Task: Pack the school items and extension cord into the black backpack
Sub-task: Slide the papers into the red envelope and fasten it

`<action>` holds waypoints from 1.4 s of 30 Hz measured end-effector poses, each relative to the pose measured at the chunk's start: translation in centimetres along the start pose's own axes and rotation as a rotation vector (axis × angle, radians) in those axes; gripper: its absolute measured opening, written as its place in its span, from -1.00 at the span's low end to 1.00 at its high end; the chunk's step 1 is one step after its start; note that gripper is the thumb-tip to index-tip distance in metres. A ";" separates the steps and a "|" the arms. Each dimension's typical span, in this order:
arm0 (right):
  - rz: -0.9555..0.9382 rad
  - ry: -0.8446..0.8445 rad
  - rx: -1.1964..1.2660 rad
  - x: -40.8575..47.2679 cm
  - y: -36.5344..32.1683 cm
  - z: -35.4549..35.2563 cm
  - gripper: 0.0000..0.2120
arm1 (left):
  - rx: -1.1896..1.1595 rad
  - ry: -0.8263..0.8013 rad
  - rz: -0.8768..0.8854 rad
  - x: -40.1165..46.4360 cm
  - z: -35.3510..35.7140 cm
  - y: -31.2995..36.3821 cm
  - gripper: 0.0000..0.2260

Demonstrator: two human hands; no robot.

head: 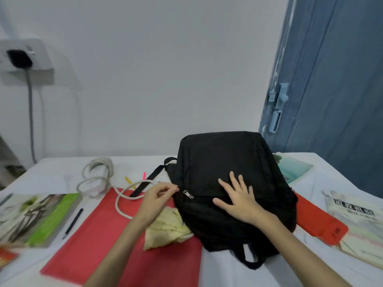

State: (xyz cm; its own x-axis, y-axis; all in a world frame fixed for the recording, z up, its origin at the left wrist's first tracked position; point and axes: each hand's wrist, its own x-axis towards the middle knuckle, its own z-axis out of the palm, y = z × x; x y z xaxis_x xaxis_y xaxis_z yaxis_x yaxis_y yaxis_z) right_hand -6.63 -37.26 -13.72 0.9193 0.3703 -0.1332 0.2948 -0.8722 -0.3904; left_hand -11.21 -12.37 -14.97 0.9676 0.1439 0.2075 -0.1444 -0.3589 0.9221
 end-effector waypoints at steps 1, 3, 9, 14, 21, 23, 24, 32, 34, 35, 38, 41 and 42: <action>0.016 0.004 -0.099 0.0 -0.4 1.0 -0.31 | 0.026 0.074 -0.003 -0.6 -1.1 -0.4 -0.84; 0.026 0.068 -0.124 -0.2 -2.0 1.5 -0.33 | 0.149 0.216 -0.006 -2.5 -4.0 -1.6 -0.83; -0.555 0.278 0.074 -1.7 -9.8 3.9 -0.50 | 0.720 0.602 -0.417 -8.1 -10.7 -5.0 -0.70; -0.581 -0.025 -0.299 -1.7 -13.4 8.0 -0.32 | 0.792 0.412 -0.638 -9.6 -12.5 -5.9 -0.36; -0.621 0.105 -0.257 0.6 -13.4 9.4 -0.63 | 0.726 0.448 -0.512 -10.5 -13.9 -4.8 -0.44; -0.601 0.131 -0.218 1.2 -13.8 9.6 -0.68 | 0.587 0.435 -0.501 -10.9 -14.5 -4.3 -0.45; -0.571 0.145 -0.199 1.5 -13.9 9.7 -0.69 | 0.529 0.425 -0.505 -11.0 -14.8 -3.9 -0.45; -0.389 0.353 -0.282 3.2 -16.1 9.8 -0.76 | 0.335 0.362 -0.535 -13.7 -17.5 -2.6 -0.48; -0.376 0.393 -0.313 3.8 -16.3 10.1 -0.69 | 0.329 0.352 -0.559 -14.5 -18.6 -3.0 -0.45; -0.362 0.405 -0.322 4.0 -16.5 10.2 -0.67 | 0.347 0.340 -0.576 -14.8 -19.0 -3.3 -0.45; -0.323 0.401 -0.364 4.3 -17.3 10.7 -0.74 | 0.420 0.300 -0.628 -15.5 -19.7 -4.0 -0.48; -0.288 0.395 -0.427 4.1 -17.5 11.2 -0.76 | 0.631 0.236 -0.674 -15.5 -19.2 -4.5 -0.47; -0.285 0.378 -0.456 3.9 -17.5 11.3 -0.77 | 0.789 0.219 -0.669 -15.3 -18.8 -4.6 -0.47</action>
State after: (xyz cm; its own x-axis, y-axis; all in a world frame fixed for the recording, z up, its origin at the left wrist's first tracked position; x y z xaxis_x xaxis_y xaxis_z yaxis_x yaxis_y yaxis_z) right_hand -11.16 -16.93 -17.65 0.7926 0.5418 0.2797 0.5451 -0.8352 0.0731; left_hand -29.22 4.44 -16.23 0.7305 0.6689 -0.1373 0.6559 -0.6314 0.4138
